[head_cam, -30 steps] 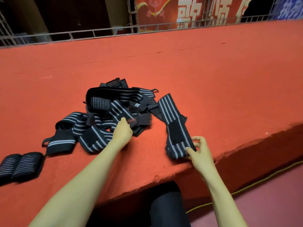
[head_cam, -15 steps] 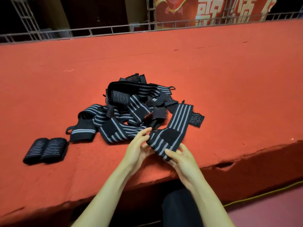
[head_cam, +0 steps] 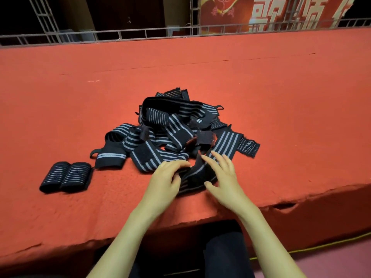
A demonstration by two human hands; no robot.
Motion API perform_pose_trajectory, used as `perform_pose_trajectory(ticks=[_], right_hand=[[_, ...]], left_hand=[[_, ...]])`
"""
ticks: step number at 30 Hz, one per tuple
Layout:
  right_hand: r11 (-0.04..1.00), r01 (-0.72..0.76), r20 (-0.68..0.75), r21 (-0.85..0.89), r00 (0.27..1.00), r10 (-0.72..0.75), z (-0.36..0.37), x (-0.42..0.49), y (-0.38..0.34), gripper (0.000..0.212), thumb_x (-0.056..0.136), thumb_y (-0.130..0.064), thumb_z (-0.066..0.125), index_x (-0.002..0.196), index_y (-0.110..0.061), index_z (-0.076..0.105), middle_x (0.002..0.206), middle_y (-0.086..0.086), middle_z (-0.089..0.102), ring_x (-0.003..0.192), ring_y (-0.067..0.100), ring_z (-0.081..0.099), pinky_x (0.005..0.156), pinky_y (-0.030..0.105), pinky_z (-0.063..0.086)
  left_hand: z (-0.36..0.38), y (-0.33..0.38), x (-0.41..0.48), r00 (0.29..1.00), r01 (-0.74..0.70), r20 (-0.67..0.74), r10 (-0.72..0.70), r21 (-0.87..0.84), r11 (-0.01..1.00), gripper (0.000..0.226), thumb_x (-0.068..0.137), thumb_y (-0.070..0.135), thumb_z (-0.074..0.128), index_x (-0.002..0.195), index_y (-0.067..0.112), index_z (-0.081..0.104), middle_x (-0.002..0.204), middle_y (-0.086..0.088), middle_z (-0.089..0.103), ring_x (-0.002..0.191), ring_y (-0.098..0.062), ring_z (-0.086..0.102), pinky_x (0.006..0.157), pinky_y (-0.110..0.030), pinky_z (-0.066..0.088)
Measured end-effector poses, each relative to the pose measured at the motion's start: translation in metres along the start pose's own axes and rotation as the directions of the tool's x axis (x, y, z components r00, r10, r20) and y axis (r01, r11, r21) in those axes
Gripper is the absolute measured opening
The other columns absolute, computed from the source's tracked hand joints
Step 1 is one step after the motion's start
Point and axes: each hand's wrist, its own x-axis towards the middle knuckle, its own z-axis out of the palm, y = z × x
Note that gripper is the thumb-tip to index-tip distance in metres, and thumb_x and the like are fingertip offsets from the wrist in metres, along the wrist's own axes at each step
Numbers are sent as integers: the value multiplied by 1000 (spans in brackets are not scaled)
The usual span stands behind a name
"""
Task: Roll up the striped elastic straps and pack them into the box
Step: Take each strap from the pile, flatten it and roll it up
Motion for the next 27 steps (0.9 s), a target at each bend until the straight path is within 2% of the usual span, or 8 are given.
perform_pose_trajectory(ticks=[4, 8, 11, 13, 16, 19, 23, 27], right_hand=[[970, 86, 18, -229, 996, -84, 3, 17, -2, 62, 87, -26, 64, 141, -34, 35, 159, -5, 8, 145, 17, -11, 117, 39, -3], [959, 164, -116, -229, 974, -194, 18, 22, -4, 41, 78, -23, 74, 116, -18, 59, 142, 2, 44, 141, 26, 22, 116, 42, 15], [960, 197, -231, -199, 943, -241, 31, 16, -4, 32, 72, -16, 79, 97, -12, 59, 112, 2, 60, 117, 26, 50, 101, 42, 40], [963, 212, -274, -164, 928, -251, 36, 13, -3, 26, 73, -13, 75, 91, -11, 57, 102, 2, 59, 106, 24, 53, 93, 37, 43], [952, 278, -292, -125, 907, -303, 36, 10, -2, 15, 78, -18, 64, 91, -10, 58, 97, 1, 59, 102, 20, 51, 91, 28, 40], [947, 300, -262, -111, 911, -320, 33, 10, 1, 19, 80, -19, 64, 96, -10, 61, 99, 1, 62, 103, 17, 53, 90, 24, 41], [955, 274, -312, -117, 903, -297, 29, 8, 3, 23, 76, -16, 72, 97, -12, 61, 100, 0, 63, 100, 14, 53, 89, 21, 39], [937, 305, -346, -174, 872, -347, 33, 6, 3, 14, 72, -10, 71, 81, -9, 61, 87, 1, 61, 92, 17, 54, 85, 26, 41]], left_hand=[[-19, -10, -3, 967, -246, -6, 255, 239, 939, 40, 78, 2, 39, 106, 13, 65, 104, 5, 65, 94, -13, 50, 88, -20, 40], [-25, -30, -19, 950, -295, 13, 310, 356, 887, 39, 75, 4, 40, 101, 10, 68, 97, 2, 65, 94, -17, 51, 86, -26, 42], [-24, -29, -30, 989, -148, 28, 147, 310, 939, 28, 75, 15, 44, 96, 17, 63, 92, 8, 60, 88, -14, 56, 79, -29, 47], [-19, -21, -31, 999, -44, 20, 40, 342, 939, 19, 78, 35, 49, 88, 22, 59, 87, 13, 58, 82, -10, 56, 70, -31, 49], [-5, -8, -21, 996, 88, -3, -93, 354, 931, 37, 79, 61, 53, 93, 28, 61, 87, 15, 60, 82, -4, 57, 68, -27, 48], [7, -1, -9, 984, 178, -32, -175, 262, 949, 30, 84, 51, 59, 105, 30, 65, 92, 13, 63, 84, -6, 59, 74, -28, 48], [15, -6, -7, 952, 260, -185, -244, 69, 963, 19, 88, 32, 64, 76, 17, 68, 74, 7, 59, 71, -8, 55, 67, -30, 45], [11, -16, -17, 843, 420, -279, -459, -192, 887, 38, 89, 25, 63, 57, 18, 44, 60, 5, 44, 58, -4, 41, 59, -17, 33]])
